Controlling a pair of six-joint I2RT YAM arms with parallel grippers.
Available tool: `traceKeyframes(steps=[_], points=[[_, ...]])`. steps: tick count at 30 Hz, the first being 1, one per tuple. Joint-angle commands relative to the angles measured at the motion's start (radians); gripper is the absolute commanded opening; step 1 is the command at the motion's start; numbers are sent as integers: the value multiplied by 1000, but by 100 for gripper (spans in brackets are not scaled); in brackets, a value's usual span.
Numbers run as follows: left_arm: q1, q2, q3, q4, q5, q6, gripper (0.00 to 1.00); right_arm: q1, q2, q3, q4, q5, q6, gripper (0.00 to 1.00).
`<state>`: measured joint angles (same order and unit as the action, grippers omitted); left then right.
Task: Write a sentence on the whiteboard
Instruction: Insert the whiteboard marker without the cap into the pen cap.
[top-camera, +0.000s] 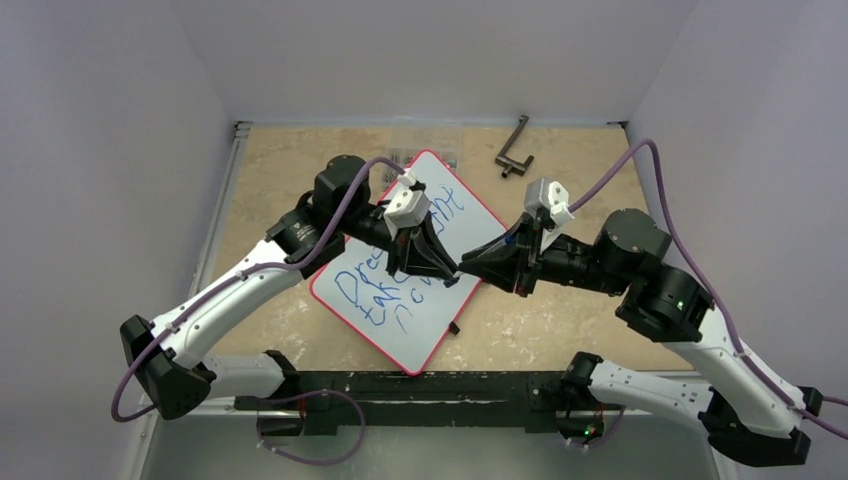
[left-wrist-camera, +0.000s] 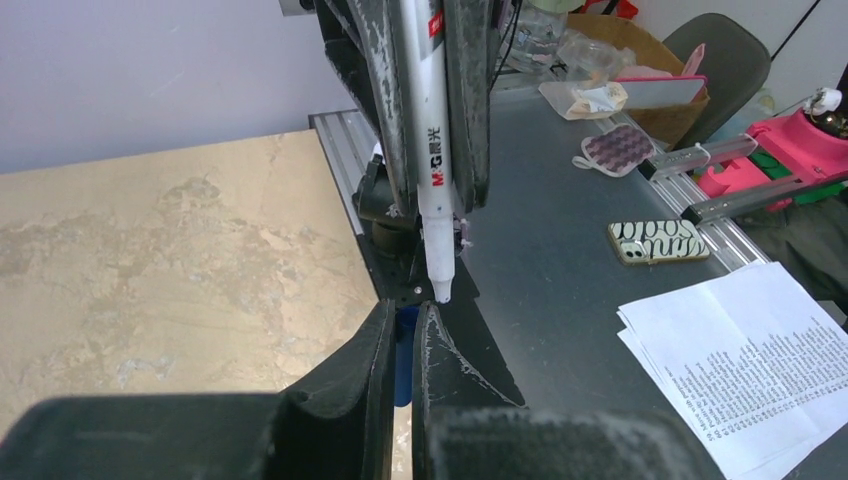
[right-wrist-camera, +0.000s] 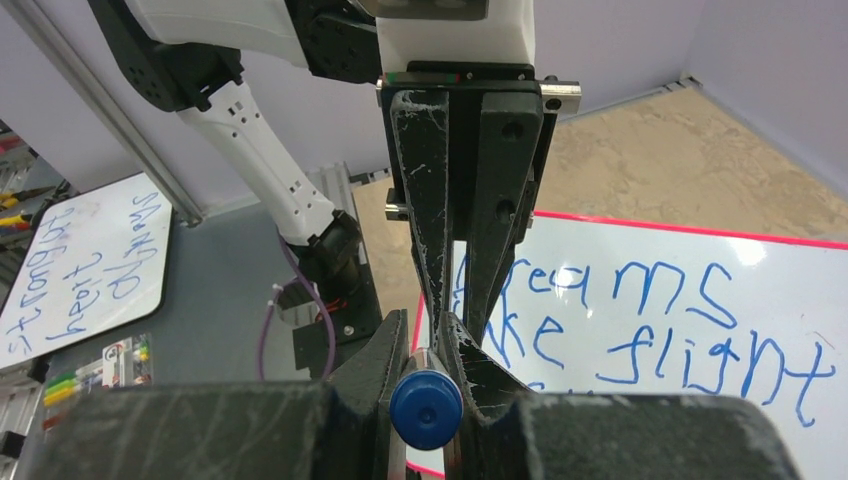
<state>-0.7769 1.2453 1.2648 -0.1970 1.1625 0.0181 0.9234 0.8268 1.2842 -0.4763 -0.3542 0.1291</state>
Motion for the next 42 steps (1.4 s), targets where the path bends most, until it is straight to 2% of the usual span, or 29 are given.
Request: traceKeyframes(steps=[1,13,24,35,42], points=[[8,-14,-2,81,51,-51,0,-1,1,-8,8,-4,-7,0],[8,-38,-28,83,48,-48,0,-1,-12,3,-16,71,-11,0],[8,-19,-41,181,44,-132,0,-1,3,-34,-18,62,-8,0],[7,9,-69,336,17,-234,0,-1,68,-43,-72,69,-22,0],[-4,64,-132,553,-43,-345,0,1,113,-110,-84,138,18,0]])
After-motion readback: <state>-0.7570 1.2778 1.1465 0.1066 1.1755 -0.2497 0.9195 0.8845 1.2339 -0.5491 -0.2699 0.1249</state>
